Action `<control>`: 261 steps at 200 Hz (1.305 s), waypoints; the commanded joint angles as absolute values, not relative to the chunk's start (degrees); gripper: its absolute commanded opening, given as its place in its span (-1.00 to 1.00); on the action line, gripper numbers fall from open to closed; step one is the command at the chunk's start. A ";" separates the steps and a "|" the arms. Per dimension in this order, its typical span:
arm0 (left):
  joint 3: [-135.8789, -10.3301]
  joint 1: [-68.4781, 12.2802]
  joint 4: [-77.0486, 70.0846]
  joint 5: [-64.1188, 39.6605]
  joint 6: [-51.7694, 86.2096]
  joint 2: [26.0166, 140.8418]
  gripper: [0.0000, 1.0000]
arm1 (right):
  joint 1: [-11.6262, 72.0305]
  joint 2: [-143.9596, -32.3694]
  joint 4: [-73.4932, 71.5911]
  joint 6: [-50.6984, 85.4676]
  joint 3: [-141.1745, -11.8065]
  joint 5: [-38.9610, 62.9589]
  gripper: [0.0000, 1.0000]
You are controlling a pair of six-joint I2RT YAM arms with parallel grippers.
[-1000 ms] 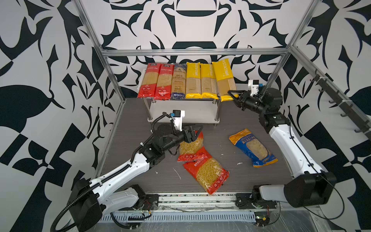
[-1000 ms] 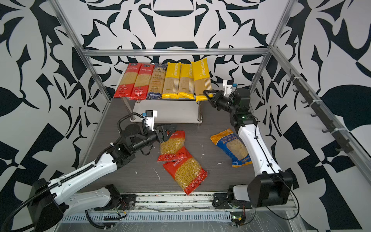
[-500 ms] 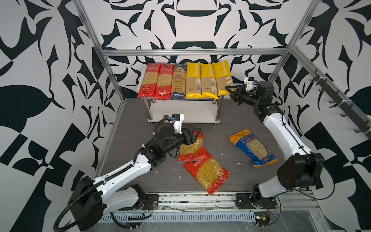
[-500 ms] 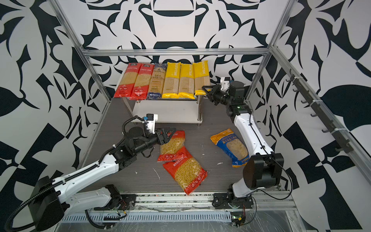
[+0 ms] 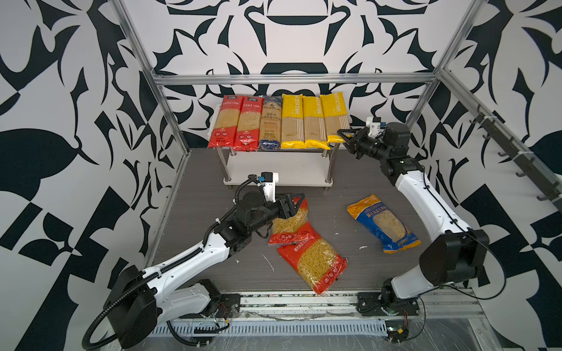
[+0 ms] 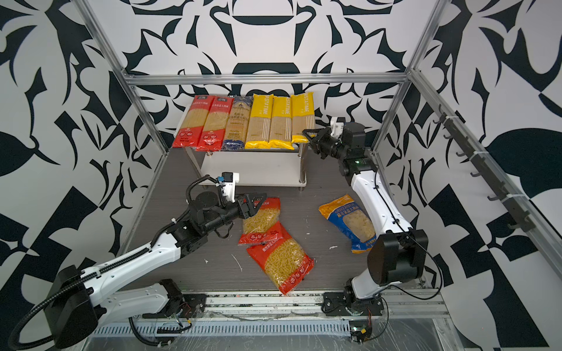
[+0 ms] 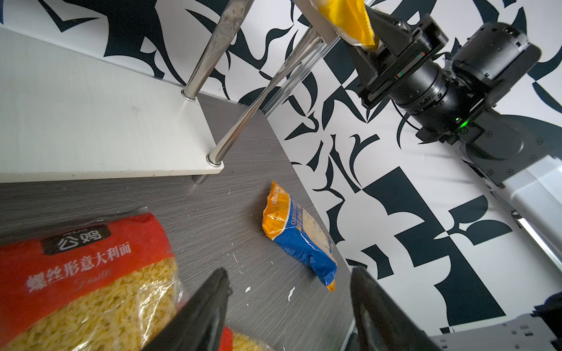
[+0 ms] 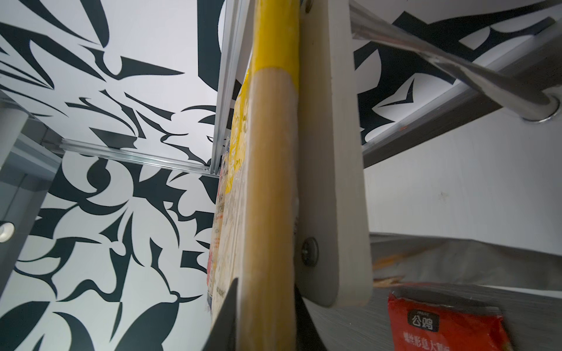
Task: Arrange pasta packages on shelves
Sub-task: Place the pasta bag on the shelf.
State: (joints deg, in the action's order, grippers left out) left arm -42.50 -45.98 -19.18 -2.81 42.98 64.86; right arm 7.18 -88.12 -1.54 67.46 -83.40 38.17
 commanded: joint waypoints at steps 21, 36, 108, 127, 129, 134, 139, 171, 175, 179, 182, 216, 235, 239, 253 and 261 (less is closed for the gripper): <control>-42.21 -45.70 -19.12 -1.36 41.49 62.68 0.36 | 8.44 -84.87 -8.64 65.50 -84.70 43.76 -0.11; -42.13 -45.70 -19.07 -1.28 41.40 62.58 0.36 | 8.18 -83.93 -8.52 65.43 -83.67 43.95 -0.08; -41.39 -45.70 -19.16 -0.94 41.57 62.41 0.36 | 6.25 -78.58 -6.77 64.18 -76.28 46.38 0.01; -41.25 -45.70 -18.76 -0.55 41.32 62.35 0.36 | 5.82 -77.25 -6.34 63.61 -74.12 46.92 0.05; -41.27 -45.70 -18.73 -0.53 41.31 62.32 0.36 | 5.81 -77.17 -6.26 63.52 -73.99 46.97 0.06; -41.21 -45.70 -18.68 -0.49 41.23 62.38 0.36 | 5.80 -77.04 -6.03 63.24 -73.82 47.03 0.08; -41.13 -45.70 -18.71 -0.44 41.22 62.34 0.36 | 5.80 -76.94 -5.75 62.99 -73.74 47.25 0.08; -41.18 -45.70 -18.80 -0.68 41.40 62.67 0.37 | 5.46 -76.70 -2.18 60.53 -74.82 45.99 0.09; -41.23 -45.70 -18.87 -0.73 41.47 62.75 0.37 | 5.30 -76.68 -1.53 60.09 -74.96 45.55 0.09; -41.22 -45.70 -18.90 -0.71 41.53 62.75 0.37 | 5.21 -76.53 -1.25 59.79 -74.99 44.96 0.09; -41.22 -45.66 -18.90 -0.78 41.57 62.80 0.37 | 5.12 -76.44 -1.16 59.75 -74.90 44.59 0.08; -41.09 -45.70 -19.03 -0.77 41.66 63.18 0.37 | 4.84 -78.36 -2.54 60.61 -76.17 42.98 -0.09; -41.09 -45.70 -19.05 -0.88 41.75 63.21 0.37 | 4.86 -79.60 -4.13 61.52 -77.02 43.24 -0.19; -41.05 -45.70 -19.14 -0.75 41.75 63.19 0.37 | 4.84 -79.86 -4.13 61.50 -77.28 43.17 -0.22; -40.95 -45.70 -19.24 -0.67 41.75 63.13 0.37 | 4.83 -80.61 -4.18 61.39 -77.94 43.69 -0.32; -40.89 -45.70 -19.25 -0.53 41.67 63.12 0.37 | 4.86 -80.92 -4.13 61.15 -78.28 44.17 -0.42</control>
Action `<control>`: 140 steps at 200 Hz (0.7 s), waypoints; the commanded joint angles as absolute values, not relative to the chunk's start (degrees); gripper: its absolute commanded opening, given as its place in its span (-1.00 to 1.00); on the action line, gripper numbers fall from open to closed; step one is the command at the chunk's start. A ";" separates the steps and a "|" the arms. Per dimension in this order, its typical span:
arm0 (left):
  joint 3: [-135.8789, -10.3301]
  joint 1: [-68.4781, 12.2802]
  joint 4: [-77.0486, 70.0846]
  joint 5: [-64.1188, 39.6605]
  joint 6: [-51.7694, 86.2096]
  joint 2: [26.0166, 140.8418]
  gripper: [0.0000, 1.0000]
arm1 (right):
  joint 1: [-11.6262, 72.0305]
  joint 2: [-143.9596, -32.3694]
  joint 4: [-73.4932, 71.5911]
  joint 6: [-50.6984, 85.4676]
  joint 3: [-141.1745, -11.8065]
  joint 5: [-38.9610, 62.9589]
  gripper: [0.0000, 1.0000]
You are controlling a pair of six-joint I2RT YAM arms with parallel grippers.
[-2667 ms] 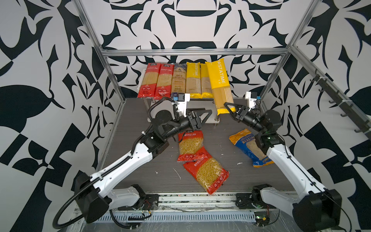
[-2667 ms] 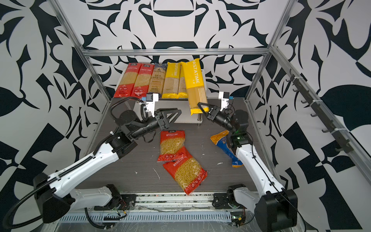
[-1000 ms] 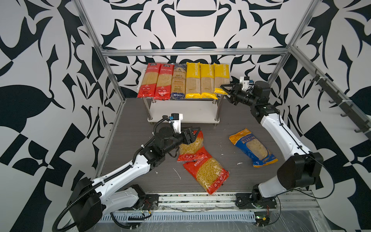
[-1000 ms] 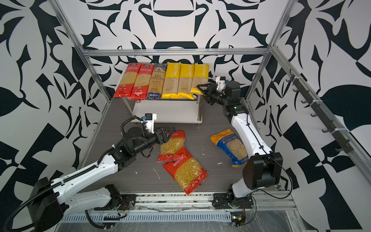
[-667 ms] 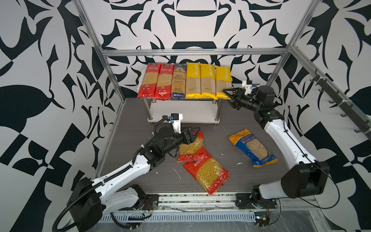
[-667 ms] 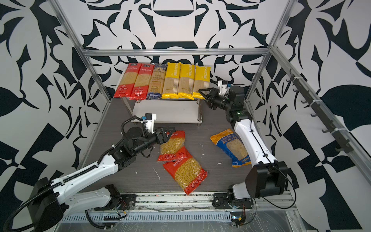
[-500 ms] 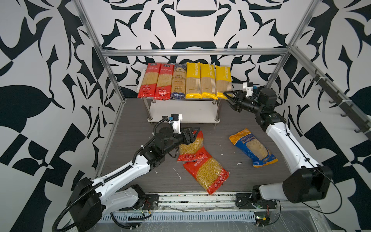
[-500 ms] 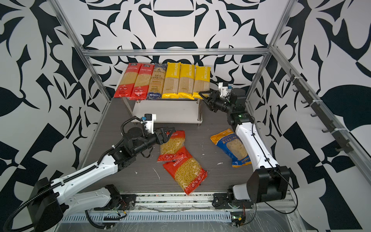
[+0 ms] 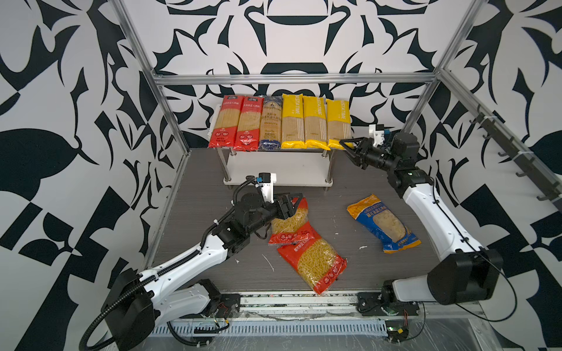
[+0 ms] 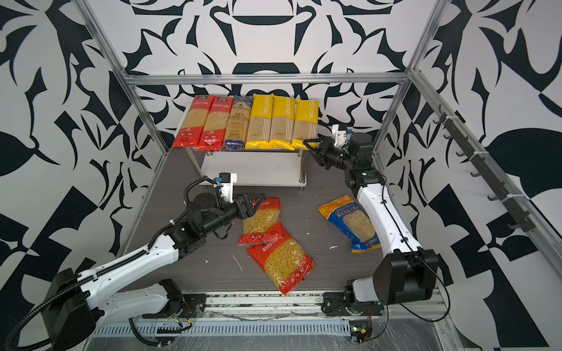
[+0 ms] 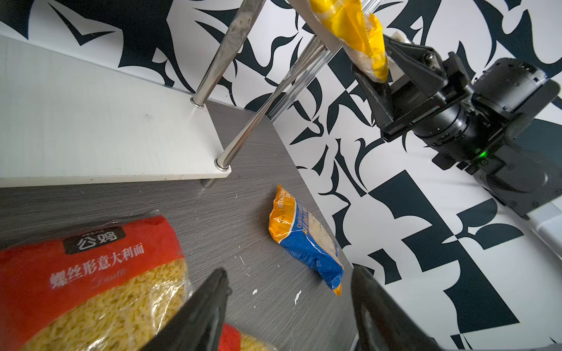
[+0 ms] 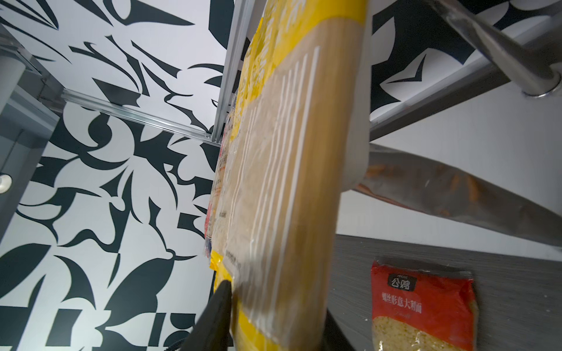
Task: Arrange pasta packages on shelves
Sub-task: Place the pasta bag on the shelf.
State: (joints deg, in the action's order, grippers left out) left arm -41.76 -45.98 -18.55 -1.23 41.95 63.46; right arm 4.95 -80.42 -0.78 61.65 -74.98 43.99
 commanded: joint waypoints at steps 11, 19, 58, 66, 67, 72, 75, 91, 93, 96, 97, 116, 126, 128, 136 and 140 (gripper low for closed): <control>-40.87 -45.70 -19.20 -0.61 41.62 63.15 0.37 | 4.84 -81.36 -3.50 60.14 -78.99 44.87 -0.60; -40.94 -45.70 -19.27 -0.66 41.57 63.26 0.37 | 4.86 -81.68 -2.92 59.24 -79.69 45.67 -0.72; -41.04 -45.70 -19.30 -0.81 41.51 63.46 0.37 | 4.84 -83.53 1.41 54.39 -84.15 49.61 -1.00; -41.04 -45.70 -19.29 -0.86 41.48 63.37 0.37 | 4.83 -83.95 1.96 53.90 -84.90 50.44 -1.00; -41.04 -45.70 -19.31 -0.87 41.48 63.37 0.37 | 4.88 -83.99 1.99 53.84 -84.99 50.49 -1.00; -41.04 -45.70 -19.32 -0.80 41.40 63.28 0.37 | 4.86 -84.31 2.03 53.79 -85.50 51.01 -1.00; -40.97 -45.70 -19.26 -0.75 41.40 63.24 0.37 | 4.85 -84.55 2.02 53.79 -85.71 51.40 -1.00; -40.94 -45.70 -19.17 -0.71 41.36 63.20 0.37 | 4.94 -85.79 1.47 54.50 -86.77 52.70 -1.00; -41.00 -45.70 -19.12 -0.73 41.39 63.20 0.37 | 4.93 -85.89 1.25 54.65 -86.82 52.83 -1.00; -40.96 -45.70 -19.21 -0.72 41.40 63.20 0.37 | 5.05 -86.06 0.97 54.83 -86.90 53.00 -1.00; -40.96 -45.70 -19.19 -0.75 41.40 63.20 0.37 | 5.03 -86.10 0.92 54.92 -86.91 53.00 -1.00; -40.91 -45.70 -19.23 -0.75 41.48 63.22 0.37 | 5.10 -86.80 0.64 55.69 -86.64 53.01 -1.00; -40.84 -45.70 -19.26 -0.68 41.48 63.15 0.37 | 5.03 -86.54 0.15 56.16 -85.59 52.46 -0.96; -40.84 -45.70 -19.27 -0.70 41.48 63.12 0.37 | 5.01 -86.45 0.04 56.34 -85.29 52.31 -0.92; -40.82 -45.70 -19.20 -0.68 41.49 63.02 0.37 | 4.92 -86.07 -0.70 56.96 -84.32 51.99 -0.79; -40.82 -45.70 -19.22 -0.61 41.48 62.95 0.37 | 4.85 -85.94 -1.13 57.24 -83.95 51.93 -0.69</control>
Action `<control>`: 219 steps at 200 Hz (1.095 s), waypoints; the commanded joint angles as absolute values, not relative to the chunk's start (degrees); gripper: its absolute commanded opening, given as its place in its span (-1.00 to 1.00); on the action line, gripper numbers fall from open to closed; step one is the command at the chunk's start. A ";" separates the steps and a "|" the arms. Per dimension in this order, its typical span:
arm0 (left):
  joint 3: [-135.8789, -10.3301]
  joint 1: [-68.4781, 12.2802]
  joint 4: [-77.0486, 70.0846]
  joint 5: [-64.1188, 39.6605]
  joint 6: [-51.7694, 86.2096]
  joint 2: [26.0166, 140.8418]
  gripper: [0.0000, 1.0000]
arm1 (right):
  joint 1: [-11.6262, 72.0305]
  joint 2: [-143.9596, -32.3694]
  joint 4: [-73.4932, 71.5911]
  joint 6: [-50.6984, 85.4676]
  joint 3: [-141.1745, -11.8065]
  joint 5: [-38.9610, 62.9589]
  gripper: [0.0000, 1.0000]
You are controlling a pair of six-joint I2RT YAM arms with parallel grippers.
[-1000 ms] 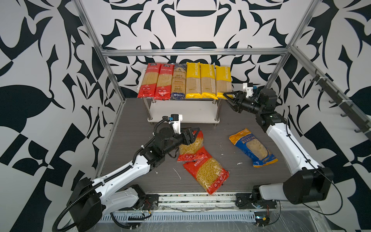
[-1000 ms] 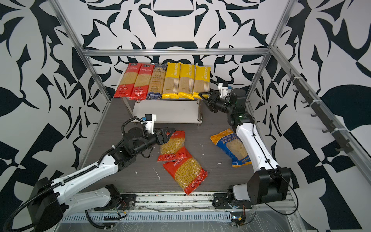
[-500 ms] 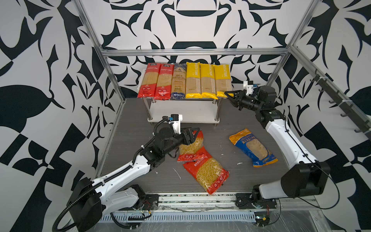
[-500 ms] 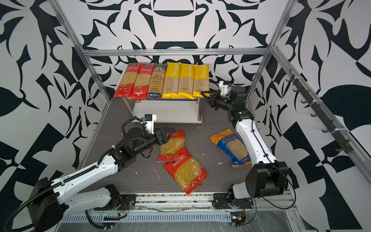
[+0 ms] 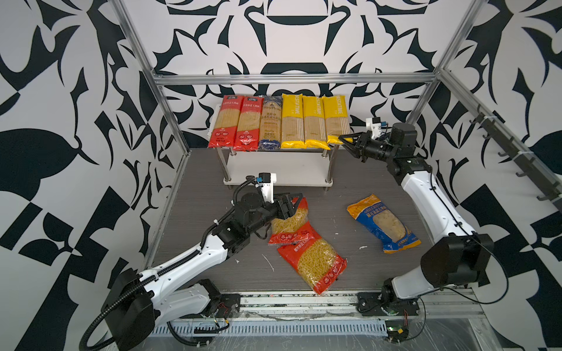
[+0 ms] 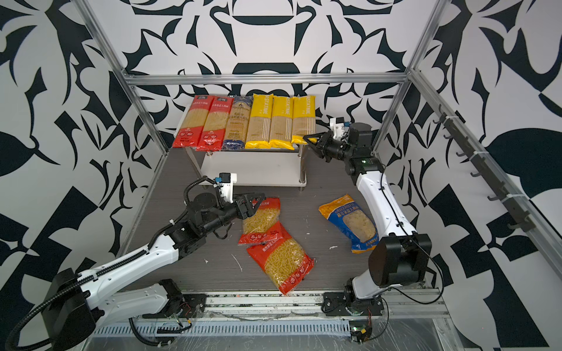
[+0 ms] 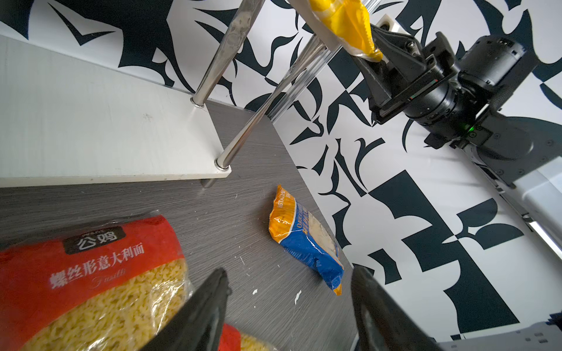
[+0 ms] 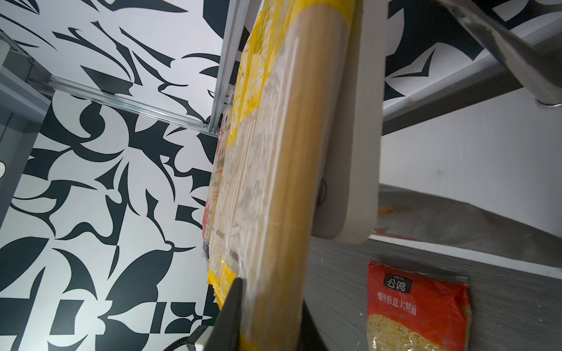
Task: Arrange pasta packages on shelves
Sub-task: Place the pasta bag on the shelf.
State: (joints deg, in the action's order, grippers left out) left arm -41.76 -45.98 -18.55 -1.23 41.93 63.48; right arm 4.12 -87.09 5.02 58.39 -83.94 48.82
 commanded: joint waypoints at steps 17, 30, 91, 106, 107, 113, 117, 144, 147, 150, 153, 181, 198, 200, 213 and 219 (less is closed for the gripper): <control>-40.83 -45.70 -19.10 -0.55 41.40 62.84 0.37 | 4.85 -85.53 -1.93 57.72 -83.36 51.93 -0.41; -40.79 -45.70 -19.00 -0.53 41.31 62.75 0.37 | 4.83 -85.23 -1.91 57.68 -83.16 51.78 -0.34; -40.78 -45.70 -18.72 -0.40 40.88 62.45 0.37 | 4.83 -83.10 -0.49 57.00 -81.39 51.76 0.23; -40.47 -45.70 -18.46 -0.08 40.65 62.22 0.37 | 4.84 -81.78 -0.01 56.40 -79.82 51.78 0.47; -40.45 -45.70 -18.41 -0.04 40.63 62.18 0.37 | 4.84 -81.72 0.00 56.37 -79.64 51.78 0.47; -40.26 -45.70 -18.21 0.07 40.53 62.05 0.37 | 4.89 -81.10 0.27 56.12 -78.81 51.69 0.50; -40.13 -45.70 -18.12 0.14 40.44 61.98 0.37 | 4.84 -80.62 0.53 55.83 -78.20 51.50 0.51; -38.90 -45.62 -17.47 0.63 40.51 61.67 0.38 | 4.83 -77.70 2.15 54.23 -74.34 50.06 0.52; -38.72 -45.62 -17.34 0.63 40.56 61.56 0.38 | 4.83 -77.41 2.27 54.09 -74.04 50.03 0.52; -38.56 -45.62 -17.40 0.77 40.60 61.53 0.38 | 4.83 -77.10 2.35 53.90 -73.69 49.87 0.52; -38.45 -45.62 -17.40 0.71 40.67 61.46 0.38 | 4.83 -76.80 2.55 53.77 -73.32 49.68 0.52; -37.19 -45.62 -16.94 1.33 41.22 61.03 0.38 | 4.88 -73.19 3.61 52.76 -70.05 48.43 0.53; -36.73 -45.62 -15.26 2.25 41.22 60.58 0.38 | 5.56 -69.97 3.85 51.55 -66.30 47.45 0.53; -36.67 -45.62 -15.04 2.45 41.18 60.50 0.37 | 5.65 -69.54 3.93 51.34 -65.77 47.26 0.52; -35.84 -45.61 -14.21 3.60 41.18 60.05 0.38 | 6.64 -66.05 3.70 50.51 -61.27 45.53 0.46; -35.38 -45.62 -13.84 4.09 41.22 59.85 0.38 | 7.29 -64.30 3.61 50.01 -59.04 44.18 0.44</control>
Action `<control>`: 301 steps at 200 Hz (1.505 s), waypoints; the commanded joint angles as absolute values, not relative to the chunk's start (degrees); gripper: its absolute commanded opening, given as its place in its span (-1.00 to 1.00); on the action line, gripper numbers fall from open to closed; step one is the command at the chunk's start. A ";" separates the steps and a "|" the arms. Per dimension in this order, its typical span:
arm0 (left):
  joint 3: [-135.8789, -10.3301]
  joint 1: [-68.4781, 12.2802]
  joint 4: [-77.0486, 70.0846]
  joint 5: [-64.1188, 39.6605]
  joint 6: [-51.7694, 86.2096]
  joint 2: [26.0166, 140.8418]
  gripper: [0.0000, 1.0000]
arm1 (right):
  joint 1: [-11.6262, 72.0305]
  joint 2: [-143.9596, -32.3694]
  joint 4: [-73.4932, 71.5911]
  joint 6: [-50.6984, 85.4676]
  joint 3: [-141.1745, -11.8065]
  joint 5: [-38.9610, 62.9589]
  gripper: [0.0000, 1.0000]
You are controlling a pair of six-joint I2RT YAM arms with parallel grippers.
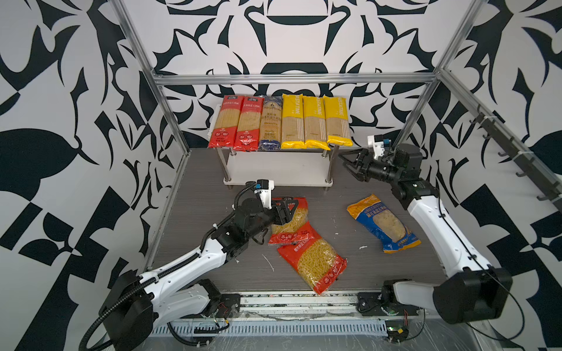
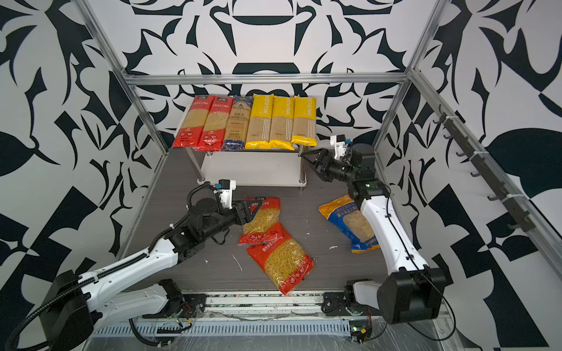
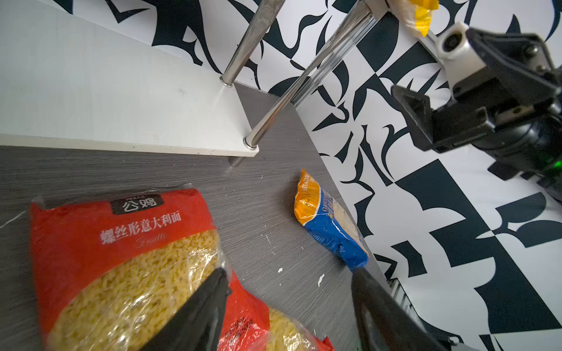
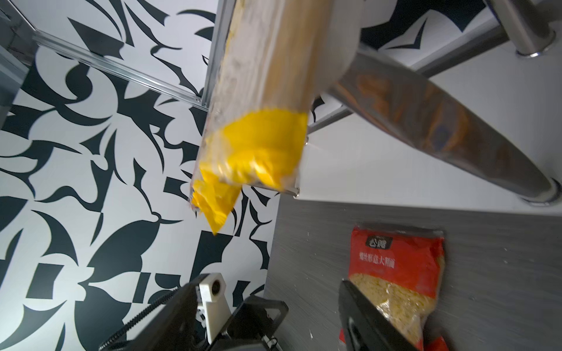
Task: Arrange pasta packages on shelves
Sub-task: Place the pasta bag on the shelf, then pick up the pasta bag from the center of the table.
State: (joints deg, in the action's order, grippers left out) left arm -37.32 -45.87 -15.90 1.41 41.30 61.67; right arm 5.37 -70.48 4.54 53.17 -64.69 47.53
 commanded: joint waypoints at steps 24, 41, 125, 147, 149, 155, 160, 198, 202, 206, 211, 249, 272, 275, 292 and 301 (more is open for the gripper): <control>-33.88 -45.61 -12.19 5.81 41.65 59.18 0.38 | 10.55 -57.72 3.87 48.00 -51.36 39.06 0.36; -32.68 -45.62 -11.40 6.97 42.51 59.21 0.39 | 13.97 -55.32 4.38 46.63 -46.98 35.89 0.28; -24.86 -44.45 -5.83 15.01 48.82 58.51 0.68 | 30.75 -66.24 -6.23 46.23 -32.91 16.46 0.18; -22.05 -41.92 -6.59 12.81 50.81 57.91 0.76 | 32.63 -72.24 -9.96 47.70 -32.08 14.31 0.18; -21.82 -41.51 -6.79 12.47 50.93 57.85 0.77 | 32.72 -72.82 -10.12 47.72 -32.10 14.19 0.19; -20.94 -40.28 -7.57 11.22 51.37 57.71 0.79 | 33.15 -74.38 -10.51 47.81 -32.42 13.71 0.20; -20.27 -39.10 -8.44 9.77 51.62 57.79 0.80 | 33.49 -75.67 -10.68 47.81 -32.71 13.31 0.21; -18.69 -31.85 -14.57 1.94 51.45 60.57 0.82 | 34.61 -83.48 -12.10 47.30 -35.84 12.22 0.27; -18.81 -31.32 -15.13 1.29 51.28 61.26 0.82 | 34.63 -84.11 -12.12 47.22 -36.21 12.14 0.27; -19.10 -30.96 -15.65 0.66 51.04 62.12 0.81 | 34.71 -84.77 -12.13 47.13 -36.68 12.14 0.27; -19.52 -30.48 -16.50 -0.09 50.77 63.25 0.81 | 34.80 -85.54 -12.28 47.04 -37.09 12.10 0.27; -22.83 -29.65 -21.85 -5.83 49.31 75.03 0.75 | 35.24 -89.83 -13.06 46.93 -40.67 11.88 0.27; -23.91 -29.67 -25.64 -8.34 50.15 80.88 0.72 | 35.59 -92.41 -13.65 47.10 -43.06 12.21 0.27; -24.07 -29.66 -26.01 -8.54 50.38 81.59 0.72 | 35.66 -92.78 -13.63 47.11 -43.38 12.23 0.27; -25.02 -29.74 -29.42 -10.73 51.66 86.04 0.63 | 35.86 -94.63 -14.51 47.24 -44.45 12.95 0.27; -25.40 -29.72 -31.18 -12.11 52.51 88.29 0.60 | 35.98 -95.54 -15.21 47.35 -44.86 13.54 0.26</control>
State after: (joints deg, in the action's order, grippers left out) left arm -24.25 -29.89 -25.43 -7.33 50.61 83.20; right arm 35.38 -94.21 -12.25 47.62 -42.33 13.06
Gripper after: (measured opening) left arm 0.824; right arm 0.633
